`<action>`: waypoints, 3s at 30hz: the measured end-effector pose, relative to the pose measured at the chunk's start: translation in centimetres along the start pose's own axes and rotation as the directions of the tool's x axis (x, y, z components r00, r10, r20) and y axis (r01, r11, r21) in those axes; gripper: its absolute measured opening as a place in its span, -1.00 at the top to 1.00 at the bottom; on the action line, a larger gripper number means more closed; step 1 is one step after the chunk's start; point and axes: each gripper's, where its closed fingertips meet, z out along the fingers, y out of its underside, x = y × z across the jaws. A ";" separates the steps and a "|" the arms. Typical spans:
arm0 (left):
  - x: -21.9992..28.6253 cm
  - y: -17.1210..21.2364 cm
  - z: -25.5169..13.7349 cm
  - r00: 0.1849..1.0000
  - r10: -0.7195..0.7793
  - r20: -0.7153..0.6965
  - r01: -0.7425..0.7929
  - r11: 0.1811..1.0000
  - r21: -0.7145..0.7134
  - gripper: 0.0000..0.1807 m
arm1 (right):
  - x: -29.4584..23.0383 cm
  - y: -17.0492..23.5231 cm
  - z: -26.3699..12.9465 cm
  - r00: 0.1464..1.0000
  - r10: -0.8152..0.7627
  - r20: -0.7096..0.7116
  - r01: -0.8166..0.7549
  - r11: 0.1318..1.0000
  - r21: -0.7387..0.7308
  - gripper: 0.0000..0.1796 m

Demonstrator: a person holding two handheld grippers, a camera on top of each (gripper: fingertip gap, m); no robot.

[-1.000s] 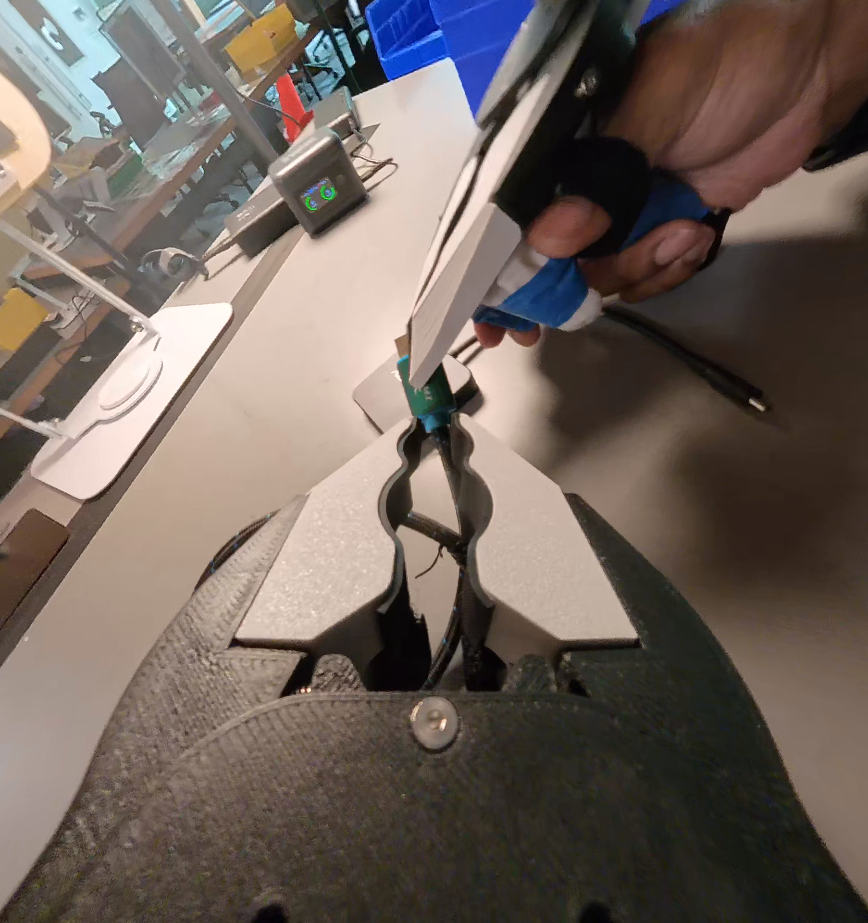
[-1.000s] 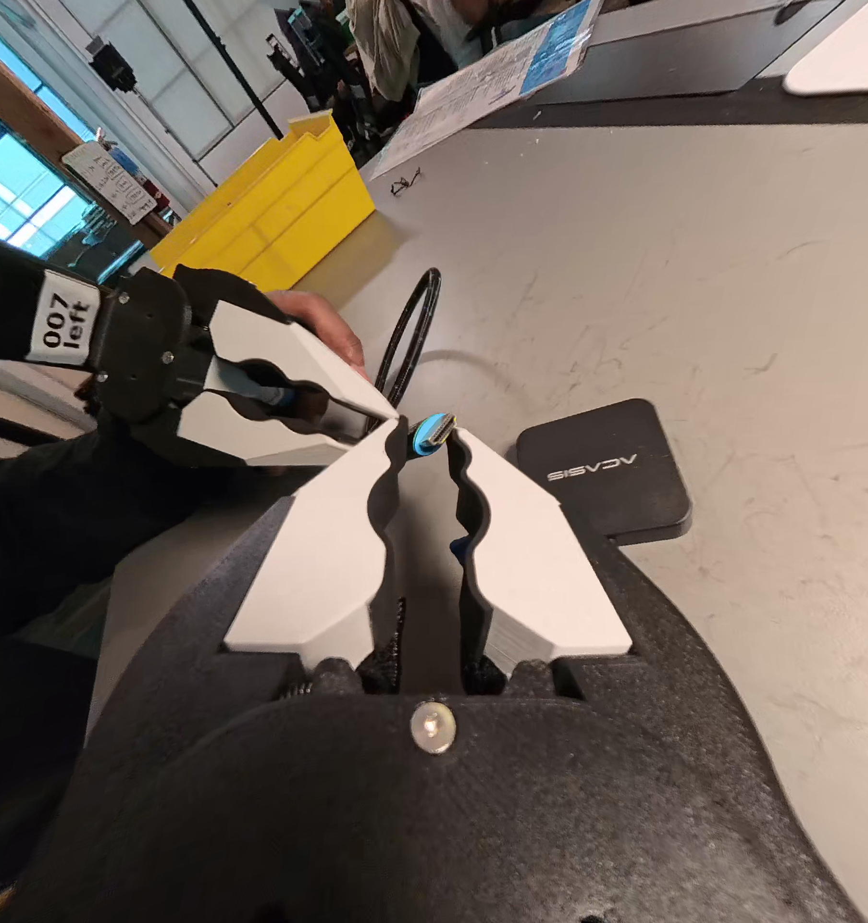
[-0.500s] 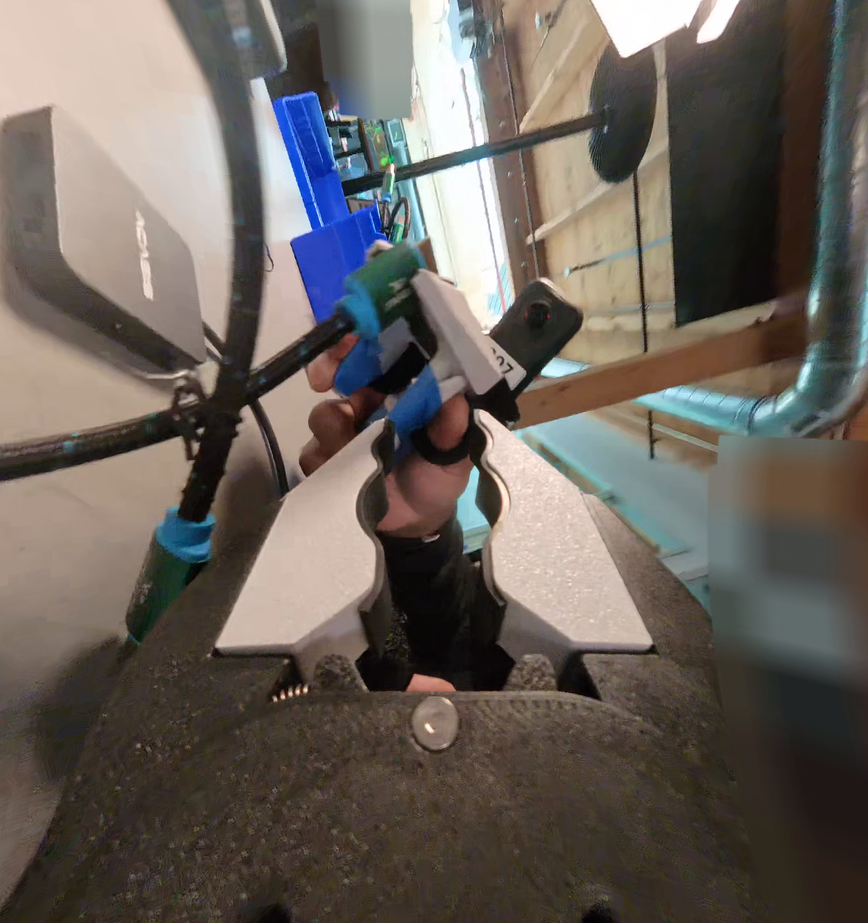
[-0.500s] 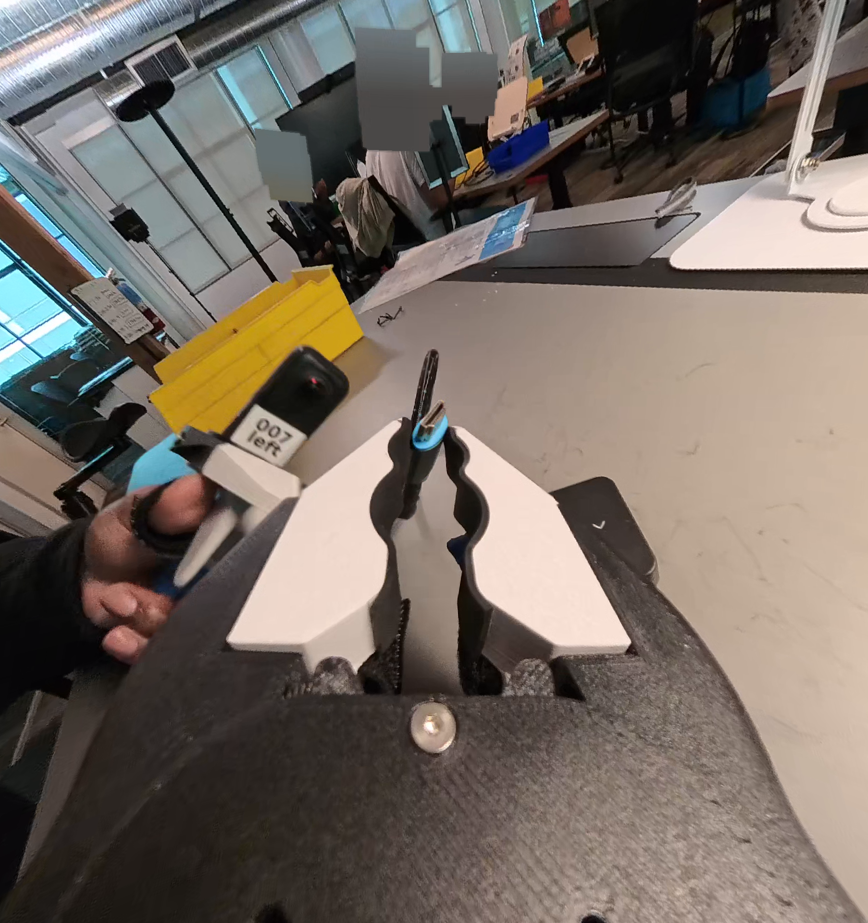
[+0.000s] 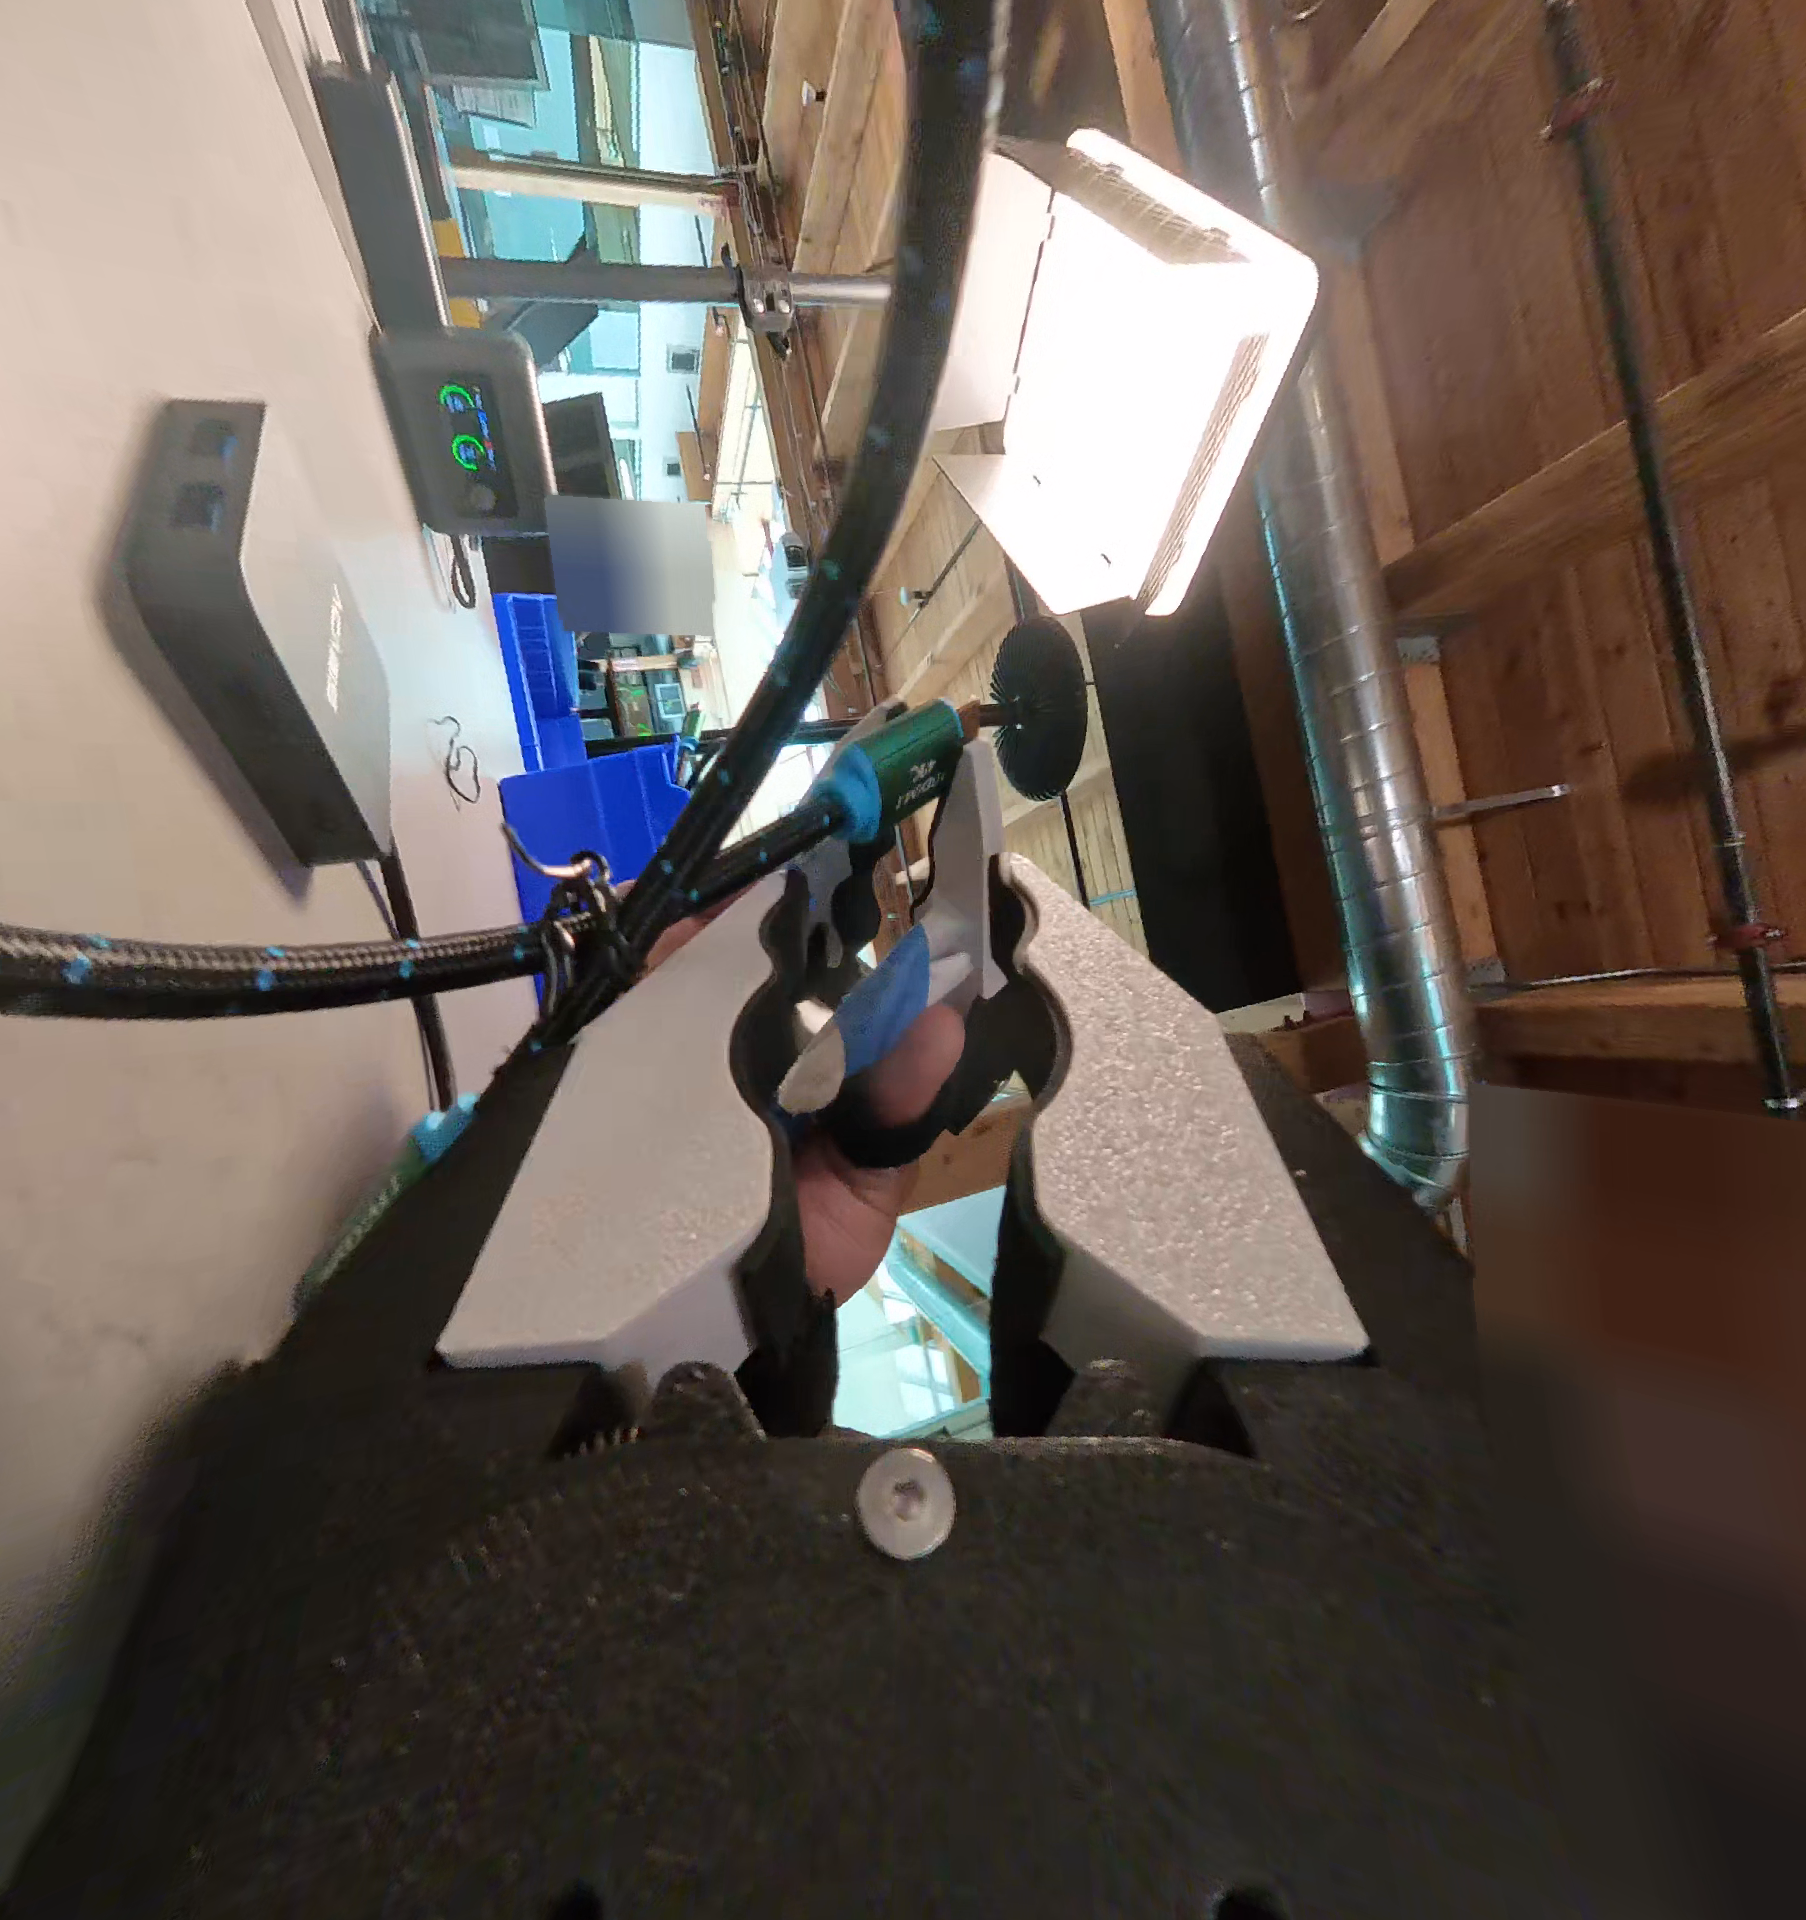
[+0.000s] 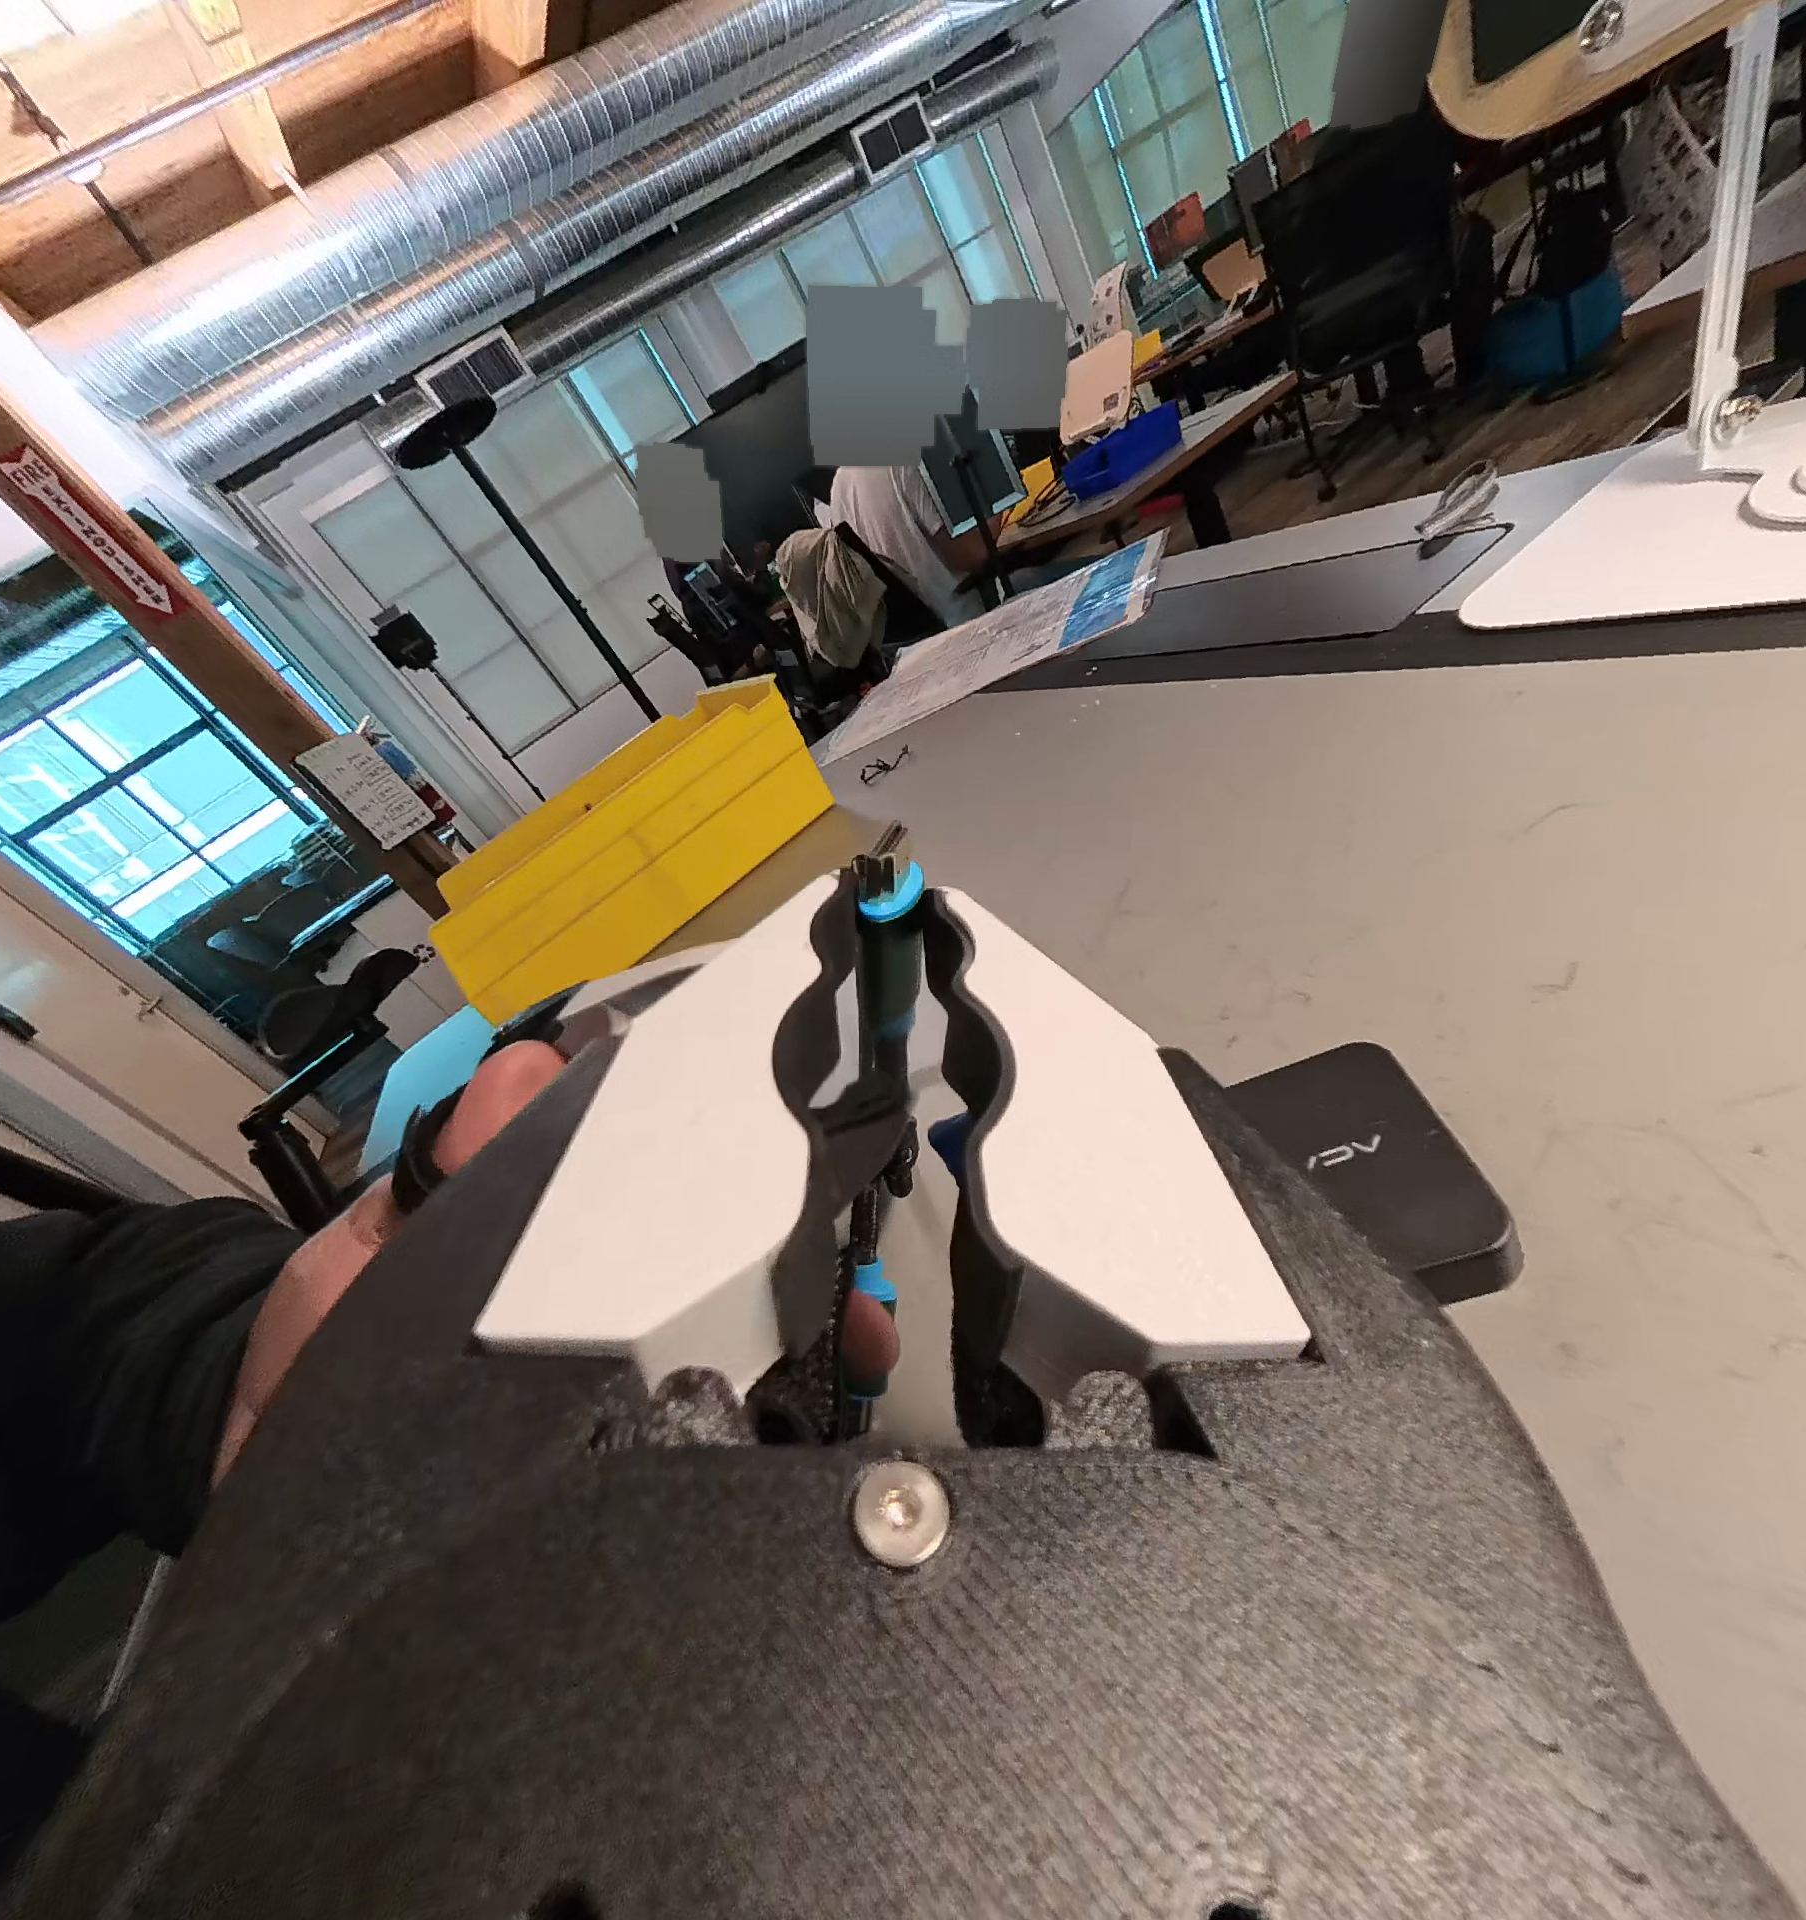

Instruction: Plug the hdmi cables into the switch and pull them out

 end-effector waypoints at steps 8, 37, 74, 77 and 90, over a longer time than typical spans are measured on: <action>1.3 -0.5 -0.7 0.995 -0.006 -0.098 0.017 0.993 0.116 0.56 | -1.2 0.0 0.2 1.000 0.015 0.012 -0.016 0.999 0.052 0.85; 1.9 -2.3 -0.4 0.940 0.333 -0.069 -0.336 0.941 -0.033 0.88 | -1.8 0.3 0.4 0.976 0.156 0.154 -0.158 0.987 0.004 0.85; 1.7 -1.1 -0.5 0.753 0.658 -0.021 -0.624 0.704 -0.340 0.86 | -1.9 1.3 -0.6 0.955 -0.161 0.250 0.199 0.971 -0.132 0.81; 1.3 -2.4 -0.7 0.703 0.710 0.053 -0.662 0.679 -0.316 0.87 | 0.6 1.4 -0.7 0.953 -0.274 0.131 0.296 0.936 -0.190 0.66; -0.7 -4.4 -1.4 0.645 0.726 0.238 -0.649 0.685 -0.331 0.86 | 9.0 8.1 -1.8 0.819 -0.566 -0.092 0.347 0.618 -0.706 0.09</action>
